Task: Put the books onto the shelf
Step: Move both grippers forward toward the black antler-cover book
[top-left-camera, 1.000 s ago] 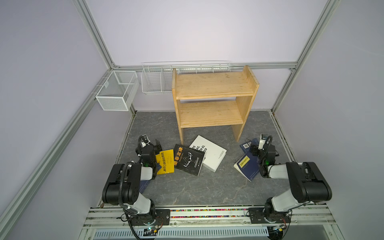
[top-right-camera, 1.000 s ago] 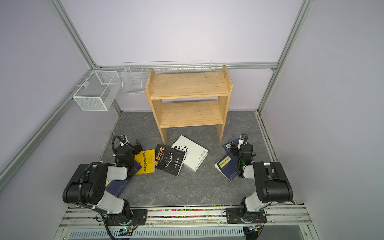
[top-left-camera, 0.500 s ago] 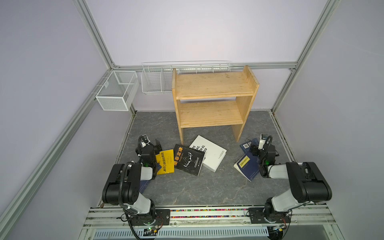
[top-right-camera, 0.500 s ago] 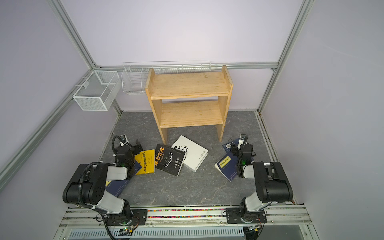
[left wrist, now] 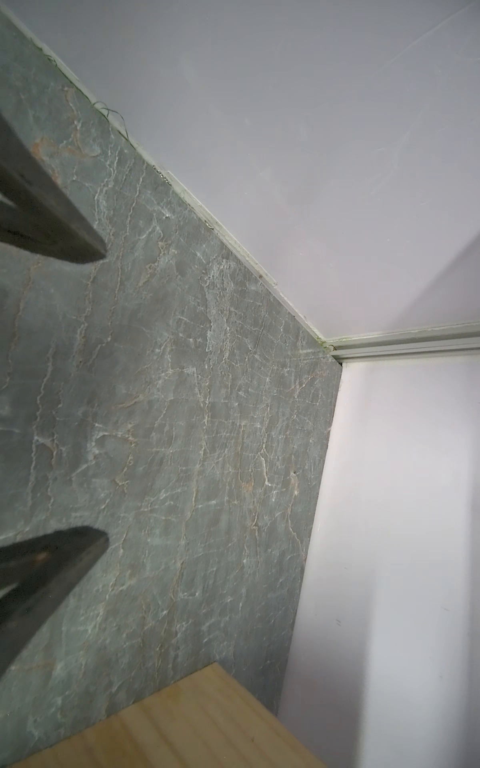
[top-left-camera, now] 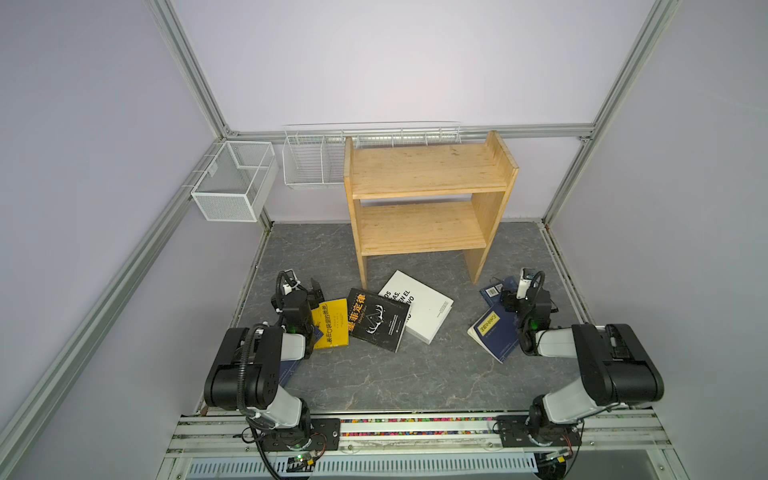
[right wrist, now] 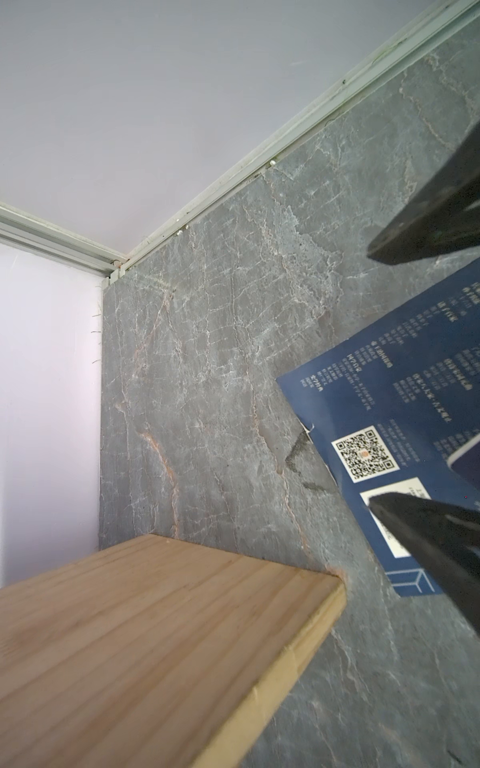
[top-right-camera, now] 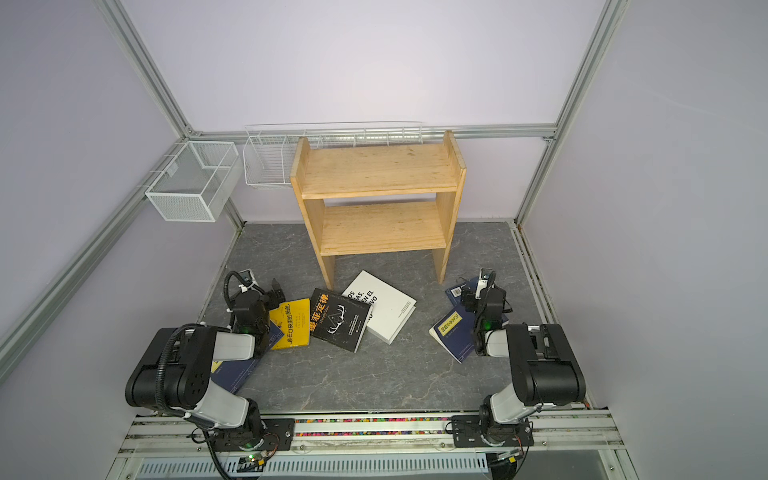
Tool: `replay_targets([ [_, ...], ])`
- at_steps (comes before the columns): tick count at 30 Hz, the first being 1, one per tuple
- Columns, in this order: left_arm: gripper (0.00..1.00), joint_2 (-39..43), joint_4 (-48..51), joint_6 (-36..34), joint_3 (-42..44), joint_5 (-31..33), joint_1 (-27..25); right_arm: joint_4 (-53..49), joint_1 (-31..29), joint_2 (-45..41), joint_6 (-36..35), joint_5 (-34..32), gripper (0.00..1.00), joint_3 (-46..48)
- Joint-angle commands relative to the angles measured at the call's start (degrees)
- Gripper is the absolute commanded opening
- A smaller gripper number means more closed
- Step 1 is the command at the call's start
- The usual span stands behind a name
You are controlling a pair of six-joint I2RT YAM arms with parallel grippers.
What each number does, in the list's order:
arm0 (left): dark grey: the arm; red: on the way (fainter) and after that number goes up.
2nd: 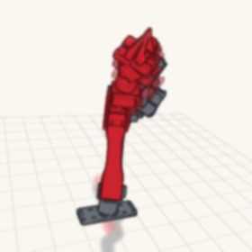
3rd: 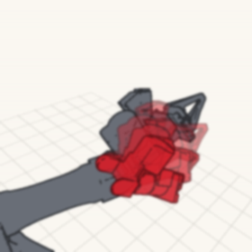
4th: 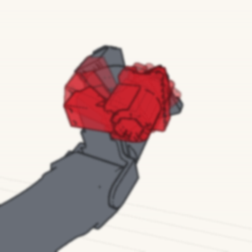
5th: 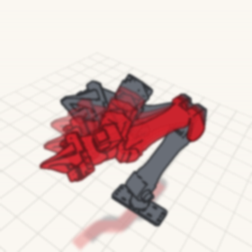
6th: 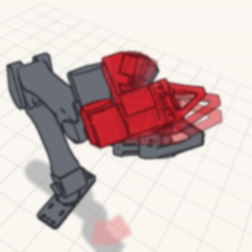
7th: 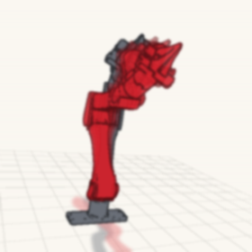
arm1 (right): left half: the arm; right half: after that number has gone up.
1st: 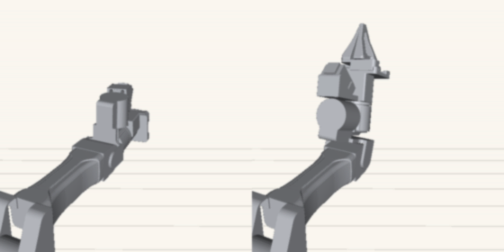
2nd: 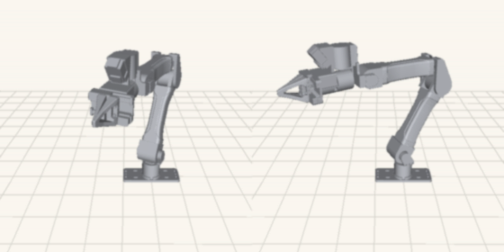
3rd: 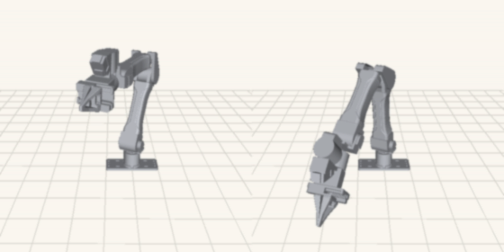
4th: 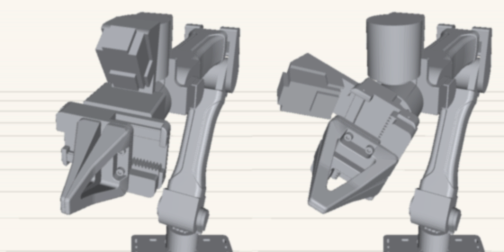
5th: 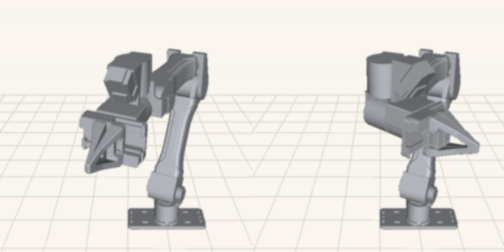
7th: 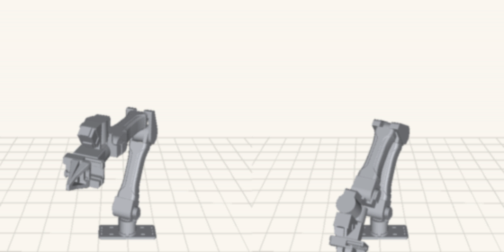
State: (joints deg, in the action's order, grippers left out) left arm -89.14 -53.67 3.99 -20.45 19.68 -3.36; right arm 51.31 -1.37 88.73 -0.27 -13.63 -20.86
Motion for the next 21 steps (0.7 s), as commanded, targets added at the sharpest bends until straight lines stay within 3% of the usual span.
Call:
replay_targets([
  [1, 0.99, 0.04, -0.47, -0.82, -1.00, 0.27, -0.16, 0.40, -0.11, -0.69, -0.52, 0.58, 0.89, -0.50],
  [5, 0.99, 0.60, -0.73, -1.08, -0.76, 0.40, -0.23, -0.60, -0.16, -1.65, -0.72, 0.60, 0.89, -1.03],
  [9, 0.99, 13.72, 11.46, -1.35, -1.39, 3.22, -1.50, -37.17, -0.18, -9.88, 2.48, 3.84, 0.89, -16.35],
  [10, 0.99, 17.87, 16.16, -0.17, -2.12, 4.08, -2.08, -42.47, -0.29, -10.79, 3.52, 5.78, 0.89, -18.89],
  [13, 0.99, 31.50, 36.66, 7.35, -6.61, -0.98, -2.60, -50.90, -2.34, -15.36, 8.84, 8.18, 0.89, -21.53],
  [15, 0.99, 38.67, 48.98, 16.53, -9.48, -3.17, -3.22, -57.19, -4.18, -18.88, 13.84, 9.87, 0.89, -22.56],
  [18, 0.99, 46.58, 59.89, 27.28, -10.67, -8.69, -4.91, -65.04, -7.97, -24.28, 21.74, 14.87, 0.89, -21.81],
  [21, 0.99, 51.94, 62.36, 37.78, -8.56, -18.02, -6.75, -66.32, -15.22, -31.04, 26.34, 20.83, 0.88, -18.22],
])
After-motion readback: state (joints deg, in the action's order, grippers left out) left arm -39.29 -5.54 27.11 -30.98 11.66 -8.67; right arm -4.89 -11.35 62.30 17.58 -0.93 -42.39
